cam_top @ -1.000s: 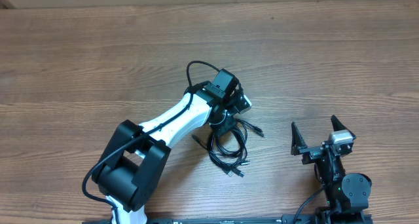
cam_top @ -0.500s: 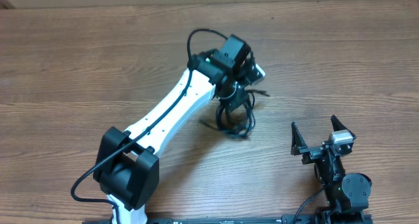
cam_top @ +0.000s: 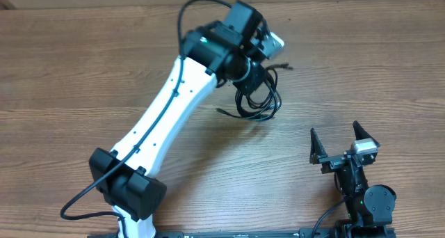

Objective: Untangle cables

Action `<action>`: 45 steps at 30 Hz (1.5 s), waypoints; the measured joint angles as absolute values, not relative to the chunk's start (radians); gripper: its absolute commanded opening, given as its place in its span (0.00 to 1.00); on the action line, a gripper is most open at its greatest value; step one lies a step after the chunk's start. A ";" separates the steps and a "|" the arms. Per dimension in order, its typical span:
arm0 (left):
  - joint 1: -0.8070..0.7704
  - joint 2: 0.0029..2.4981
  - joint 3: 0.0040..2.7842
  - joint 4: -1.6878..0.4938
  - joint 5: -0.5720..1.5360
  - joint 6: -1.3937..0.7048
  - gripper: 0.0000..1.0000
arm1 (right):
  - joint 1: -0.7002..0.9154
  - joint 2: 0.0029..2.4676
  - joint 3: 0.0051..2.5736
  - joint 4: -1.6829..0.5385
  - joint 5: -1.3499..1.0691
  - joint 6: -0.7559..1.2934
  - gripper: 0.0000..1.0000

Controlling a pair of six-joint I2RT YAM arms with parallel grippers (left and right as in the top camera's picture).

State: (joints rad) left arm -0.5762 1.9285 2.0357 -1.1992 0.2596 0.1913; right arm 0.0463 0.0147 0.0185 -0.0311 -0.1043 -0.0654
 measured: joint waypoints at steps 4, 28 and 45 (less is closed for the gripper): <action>-0.512 1.929 2.057 -1.201 0.344 0.152 0.04 | 0.046 0.015 0.020 -0.058 -0.112 0.033 1.00; -0.444 1.929 2.058 -0.998 0.613 -0.403 0.04 | 0.046 0.730 0.773 -0.556 -0.452 0.284 1.00; -0.444 1.929 2.058 -1.002 0.591 -0.413 0.04 | 0.046 0.949 0.778 -0.407 -0.650 0.413 1.00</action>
